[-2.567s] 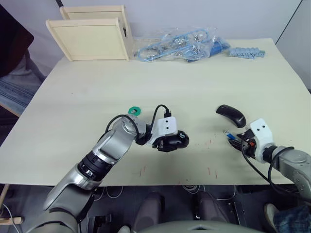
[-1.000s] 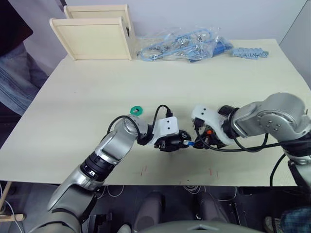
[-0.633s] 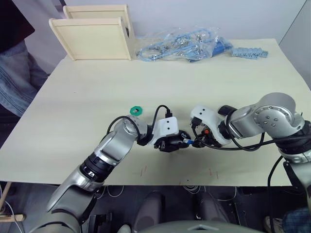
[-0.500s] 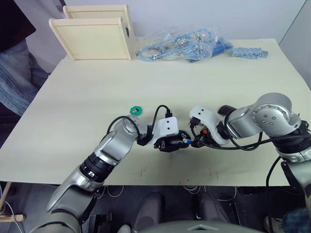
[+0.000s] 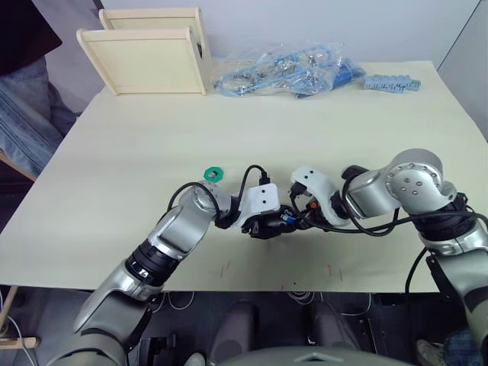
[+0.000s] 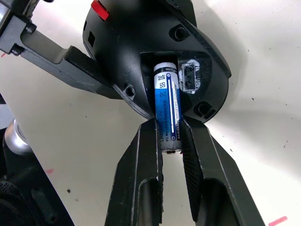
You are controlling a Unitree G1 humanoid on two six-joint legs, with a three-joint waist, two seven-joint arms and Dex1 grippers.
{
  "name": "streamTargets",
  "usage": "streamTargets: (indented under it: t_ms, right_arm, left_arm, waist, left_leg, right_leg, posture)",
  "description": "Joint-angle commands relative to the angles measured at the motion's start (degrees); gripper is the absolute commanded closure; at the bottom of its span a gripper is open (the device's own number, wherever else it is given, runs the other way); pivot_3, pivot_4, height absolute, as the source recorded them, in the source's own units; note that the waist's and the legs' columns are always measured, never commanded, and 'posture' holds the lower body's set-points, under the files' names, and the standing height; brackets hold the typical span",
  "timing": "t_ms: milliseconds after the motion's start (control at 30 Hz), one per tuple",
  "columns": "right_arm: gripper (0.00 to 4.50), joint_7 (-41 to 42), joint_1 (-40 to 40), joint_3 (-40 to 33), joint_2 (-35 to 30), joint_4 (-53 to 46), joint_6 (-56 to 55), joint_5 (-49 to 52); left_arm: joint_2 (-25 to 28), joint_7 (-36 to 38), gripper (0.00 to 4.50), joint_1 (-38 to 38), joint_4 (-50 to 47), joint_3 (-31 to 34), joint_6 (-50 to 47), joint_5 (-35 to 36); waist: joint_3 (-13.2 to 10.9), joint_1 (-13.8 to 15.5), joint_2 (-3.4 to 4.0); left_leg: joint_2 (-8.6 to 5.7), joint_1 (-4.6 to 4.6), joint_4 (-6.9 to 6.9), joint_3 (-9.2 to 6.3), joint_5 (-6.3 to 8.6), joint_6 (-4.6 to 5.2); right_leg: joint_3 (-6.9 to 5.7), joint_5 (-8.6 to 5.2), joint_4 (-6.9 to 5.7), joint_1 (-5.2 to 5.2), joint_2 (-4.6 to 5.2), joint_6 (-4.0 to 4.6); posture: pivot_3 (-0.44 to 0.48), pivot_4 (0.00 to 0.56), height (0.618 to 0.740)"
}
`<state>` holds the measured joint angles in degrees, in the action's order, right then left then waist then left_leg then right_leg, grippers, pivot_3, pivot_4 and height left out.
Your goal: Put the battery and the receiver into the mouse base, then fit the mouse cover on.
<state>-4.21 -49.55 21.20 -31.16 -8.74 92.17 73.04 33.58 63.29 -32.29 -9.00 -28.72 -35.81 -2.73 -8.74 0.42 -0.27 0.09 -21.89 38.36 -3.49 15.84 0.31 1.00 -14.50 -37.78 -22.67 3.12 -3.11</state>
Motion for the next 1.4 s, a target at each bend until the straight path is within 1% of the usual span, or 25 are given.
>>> streamTargets:
  t_ms: [33, 133, 200, 233, 333, 433, 600, 667, 733, 767, 800, 833, 900, 933, 1000, 1033, 1100, 1167, 1267, 1333, 1400]
  right_arm:
    - [4.43, -0.6, 0.7, -1.2, 1.1, 0.6, 0.3, 0.5]
    - [4.43, -0.7, 0.9, -1.3, 1.5, 0.7, 0.3, 0.0]
    - [3.40, -0.7, 1.0, -1.5, 1.8, 0.8, 0.3, -0.2]
    - [3.09, -0.8, 1.3, -2.0, 2.2, 0.9, 0.3, -0.7]
    - [1.59, -1.1, 1.7, -3.8, 2.4, 0.7, 0.3, -0.8]
    - [0.06, -1.0, 1.8, -5.5, 1.3, -0.6, 0.3, -0.1]
    - [0.06, 1.0, 3.3, -7.3, -2.1, -6.3, 0.3, 1.3]
    - [0.06, 1.9, 4.6, -9.6, -2.3, -9.3, 0.3, 0.6]
    - [0.06, 4.0, 7.4, -11.4, -5.0, -14.8, -0.8, -0.2]
    - [0.06, 5.0, 10.8, -13.9, -5.2, -18.0, -4.5, -1.2]
    - [0.06, 7.7, 14.5, -15.6, -6.3, -22.2, -9.8, -3.6]
    - [0.06, 9.9, 17.4, -17.0, -7.4, -24.6, -11.8, -4.0]
    - [0.06, 14.5, 23.9, -18.6, -8.9, -30.1, -20.6, -9.7]
    - [0.06, 16.5, 26.5, -18.7, -10.0, -31.3, -22.9, -11.5]
    - [0.06, 19.9, 29.8, -15.8, -14.0, -33.7, -28.7, -19.3]
    - [0.06, 21.3, 31.5, -15.4, -14.8, -33.8, -30.2, -20.9]
    - [0.06, 23.8, 34.8, -16.3, -14.8, -33.5, -33.1, -22.1]
    - [0.06, 25.1, 38.0, -18.4, -11.7, -33.0, -38.1, -22.9]
    - [0.06, 28.4, 42.3, -16.9, -10.0, -32.9, -47.2, -30.0]
    - [0.06, 29.9, 45.9, -17.4, -6.7, -31.4, -52.1, -31.5]
    - [0.06, 32.4, 47.8, -16.1, -6.2, -30.2, -57.5, -36.1]
  left_arm:
    - [-0.3, -0.3, 1.55, 2.7, 1.9, -3.9, -0.7, -1.5]
    - [-0.4, -0.4, 1.55, 2.7, 2.0, -3.9, -0.6, -1.5]
    - [-0.5, -0.4, 1.55, 2.7, 2.1, -3.9, -0.6, -1.6]
    - [-0.3, -0.3, 1.55, 2.8, 2.2, -3.8, -0.3, -1.5]
    - [0.1, 0.0, 1.55, 3.1, 2.3, -3.3, 0.2, -1.5]
    - [0.6, 0.4, 1.55, 3.5, 2.5, -2.8, 0.9, -1.4]
    - [0.7, 0.6, 1.55, 3.5, 3.6, -2.5, 2.1, -1.4]
    - [0.6, 0.7, 1.55, 3.5, 3.6, -2.5, 2.2, -1.4]
    - [0.6, 0.7, 1.55, 3.6, 3.5, -2.4, 2.3, -1.5]
    - [0.5, 0.6, 1.55, 3.6, 3.5, -2.4, 2.2, -1.5]
    - [0.5, 0.6, 1.55, 3.6, 3.4, -2.4, 2.1, -1.5]
    - [0.5, 0.6, 1.55, 3.6, 3.3, -2.3, 2.0, -1.5]
    - [0.6, 0.6, 1.55, 3.7, 3.1, -2.3, 1.8, -1.5]
    - [0.6, 0.6, 1.55, 3.8, 3.1, -2.3, 1.7, -1.5]
    - [0.5, 0.5, 1.55, 3.8, 3.0, -2.2, 1.6, -1.4]
    - [0.5, 0.5, 1.55, 3.8, 3.0, -2.2, 1.6, -1.4]
    - [0.6, 0.5, 1.55, 3.9, 2.8, -2.2, 1.4, -1.4]
    - [0.6, 0.5, 1.55, 4.0, 2.5, -2.1, 1.2, -1.3]
    - [0.7, 0.6, 1.55, 4.1, 2.2, -2.1, 0.9, -1.3]
    - [0.8, 0.7, 1.55, 4.1, 1.8, -2.1, 0.7, -1.2]
    - [0.9, 0.7, 1.55, 4.1, 1.7, -2.1, 0.6, -1.2]
  waist:
    - [0.0, -0.1, 0.00]
    - [0.0, -0.4, 0.01]
    - [0.0, -0.5, 0.02]
    - [0.0, -0.6, 0.01]
    - [0.0, -1.0, 0.00]
    - [0.0, -1.0, 0.03]
    - [0.0, -1.0, 0.04]
    - [0.0, -1.0, 0.04]
    - [0.0, -0.9, 0.04]
    - [0.0, -1.0, 0.03]
    - [0.0, -1.0, 0.02]
    - [0.0, -0.8, 0.01]
    - [0.0, -0.9, 0.03]
    - [0.0, -1.0, 0.03]
    - [0.0, -1.2, 0.06]
    - [0.0, -1.2, 0.05]
    - [0.0, -1.2, -0.03]
    - [0.0, -1.1, -0.02]
    - [0.0, -0.9, -0.06]
    - [0.0, -1.0, -0.10]
    - [-0.1, -1.1, -0.07]
  left_leg:
    - [0.00, 0.00, 0.00, 0.00, 0.00, 0.00]
    - [0.00, 0.04, -0.01, 0.00, 0.00, 0.00]
    - [0.00, 0.04, -0.01, -0.01, 0.00, 0.00]
    - [0.00, 0.04, -0.02, -0.01, 0.00, 0.00]
    - [0.00, 0.08, -0.02, -0.03, 0.00, 0.00]
    - [0.00, 0.02, -0.02, -0.02, 0.00, 0.00]
    - [0.00, -0.03, -0.03, -0.05, 0.00, 0.00]
    - [0.00, -0.03, -0.04, -0.06, 0.00, 0.00]
    - [0.01, 0.00, -0.04, -0.06, 0.00, 0.00]
    - [0.00, -0.05, -0.04, -0.09, 0.00, 0.00]
    - [0.01, -0.04, -0.05, -0.09, 0.00, 0.00]
    - [0.00, -0.06, -0.04, -0.11, 0.00, 0.00]
    - [0.00, -0.08, -0.07, -0.10, 0.00, 0.00]
    - [0.00, -0.09, -0.07, -0.09, 0.00, 0.00]
    - [0.01, -0.02, -0.07, -0.04, 0.00, 0.00]
    - [0.01, -0.02, -0.06, -0.02, 0.00, 0.00]
    - [0.04, 0.07, -0.06, 0.00, 0.00, 0.00]
    - [0.04, 0.05, -0.06, 0.00, 0.01, 0.00]
    - [0.04, 0.01, -0.08, -0.02, 0.00, 0.00]
    - [0.03, 0.01, -0.07, 0.00, 0.01, 0.00]
    - [0.04, 0.04, -0.07, 0.01, 0.01, 0.00]
  right_leg:
    - [0.00, 0.00, 0.00, 0.00, 0.00, 0.00]
    - [0.00, 0.00, -0.01, 0.02, 0.00, 0.00]
    - [0.00, 0.00, -0.02, 0.02, 0.00, 0.00]
    - [0.00, 0.00, -0.01, 0.03, 0.00, 0.00]
    - [-0.01, 0.00, -0.02, 0.06, 0.00, 0.00]
    - [-0.01, 0.00, -0.02, 0.02, 0.00, 0.00]
    - [-0.03, 0.00, 0.02, -0.01, 0.01, -0.01]
    - [-0.04, 0.00, 0.02, 0.00, 0.01, 0.00]
    - [-0.03, 0.00, 0.02, 0.00, 0.00, 0.00]
    - [-0.08, -0.01, 0.02, 0.00, 0.01, -0.01]
    - [-0.05, 0.00, 0.06, 0.00, 0.01, -0.01]
    - [-0.10, 0.00, 0.08, 0.03, 0.01, -0.01]
    - [-0.11, -0.02, 0.14, 0.02, 0.01, -0.05]
    - [-0.11, -0.04, 0.15, 0.01, 0.00, -0.07]
    - [-0.05, -0.11, 0.13, 0.03, 0.00, -0.21]
    - [-0.02, -0.14, 0.13, 0.03, 0.00, -0.25]
    - [-0.01, -0.18, 0.14, 0.07, -0.02, -0.33]
    - [-0.01, -0.19, 0.14, 0.07, -0.04, -0.32]
    - [-0.01, -0.18, 0.14, 0.06, -0.05, -0.29]
    - [-0.01, -0.18, 0.16, 0.05, -0.04, -0.30]
    - [0.02, -0.18, 0.16, 0.08, -0.04, -0.31]
  posture:
    - [0.000, 0.150, 0.740]
    - [0.000, 0.150, 0.740]
    - [0.000, 0.150, 0.740]
    - [0.000, 0.150, 0.740]
    - [0.000, 0.150, 0.740]
    - [0.000, 0.150, 0.740]
    - [0.000, 0.150, 0.740]
    - [0.000, 0.150, 0.740]
    - [0.000, 0.150, 0.740]
    - [0.000, 0.150, 0.740]
    - [0.000, 0.150, 0.740]
    - [0.000, 0.150, 0.740]
    - [0.000, 0.150, 0.740]
    - [0.000, 0.150, 0.740]
    - [0.000, 0.150, 0.740]
    - [0.000, 0.150, 0.740]
    - [0.000, 0.150, 0.740]
    - [0.000, 0.150, 0.740]
    - [0.000, 0.150, 0.740]
    - [0.000, 0.150, 0.740]
    - [0.000, 0.150, 0.740]
